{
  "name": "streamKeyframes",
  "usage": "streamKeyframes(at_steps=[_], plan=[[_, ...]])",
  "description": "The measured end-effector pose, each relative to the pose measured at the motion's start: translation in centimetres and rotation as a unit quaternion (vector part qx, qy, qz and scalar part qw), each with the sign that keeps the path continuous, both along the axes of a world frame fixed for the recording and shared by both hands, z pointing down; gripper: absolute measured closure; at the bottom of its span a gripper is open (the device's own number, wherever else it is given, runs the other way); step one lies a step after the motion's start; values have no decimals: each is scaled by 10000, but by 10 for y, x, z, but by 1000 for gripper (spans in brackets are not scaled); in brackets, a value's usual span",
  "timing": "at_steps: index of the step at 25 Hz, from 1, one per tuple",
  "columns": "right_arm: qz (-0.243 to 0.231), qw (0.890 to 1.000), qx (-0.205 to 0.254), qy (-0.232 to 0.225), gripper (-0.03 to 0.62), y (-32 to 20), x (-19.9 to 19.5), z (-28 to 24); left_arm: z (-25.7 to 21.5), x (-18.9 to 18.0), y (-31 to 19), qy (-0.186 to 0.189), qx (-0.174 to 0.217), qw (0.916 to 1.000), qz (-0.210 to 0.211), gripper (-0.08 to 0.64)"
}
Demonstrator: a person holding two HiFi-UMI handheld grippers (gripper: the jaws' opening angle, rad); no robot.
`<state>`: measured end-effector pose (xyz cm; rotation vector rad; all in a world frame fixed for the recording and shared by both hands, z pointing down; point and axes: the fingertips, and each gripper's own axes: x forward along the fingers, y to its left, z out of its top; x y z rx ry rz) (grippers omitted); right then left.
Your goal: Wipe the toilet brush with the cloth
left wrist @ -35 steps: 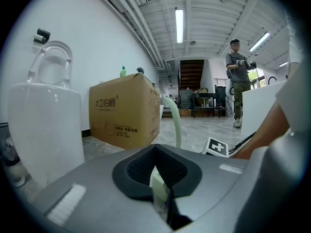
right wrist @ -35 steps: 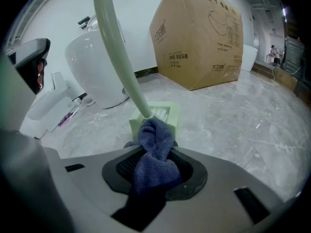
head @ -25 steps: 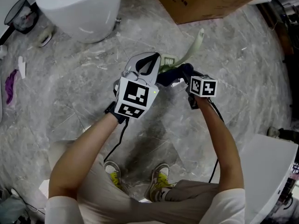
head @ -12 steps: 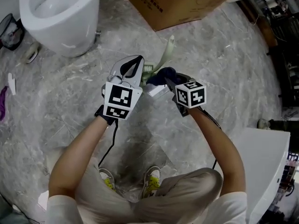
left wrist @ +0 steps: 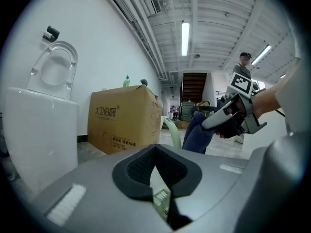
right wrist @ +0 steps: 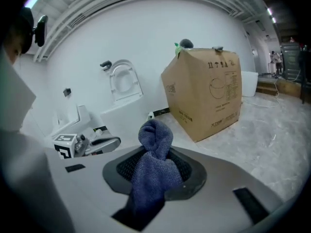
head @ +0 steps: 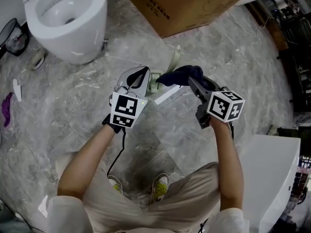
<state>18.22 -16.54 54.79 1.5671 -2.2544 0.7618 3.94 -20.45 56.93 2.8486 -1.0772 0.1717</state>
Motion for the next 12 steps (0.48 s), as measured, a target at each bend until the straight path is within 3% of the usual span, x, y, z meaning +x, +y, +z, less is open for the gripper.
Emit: streamKeyframes(at_steps=[5,9,12], plan=[[763,9926,499,-802,483,24,16,-41,-6,-4,5,26,99,9999,21,558],[472,9913,1226,72,483,17,9,-59,-15,-8,7,35,128,9999,53,558],[570,9824,1771,153,483,3,10,-78,-22,-9,11,10,218,9997,62,558]])
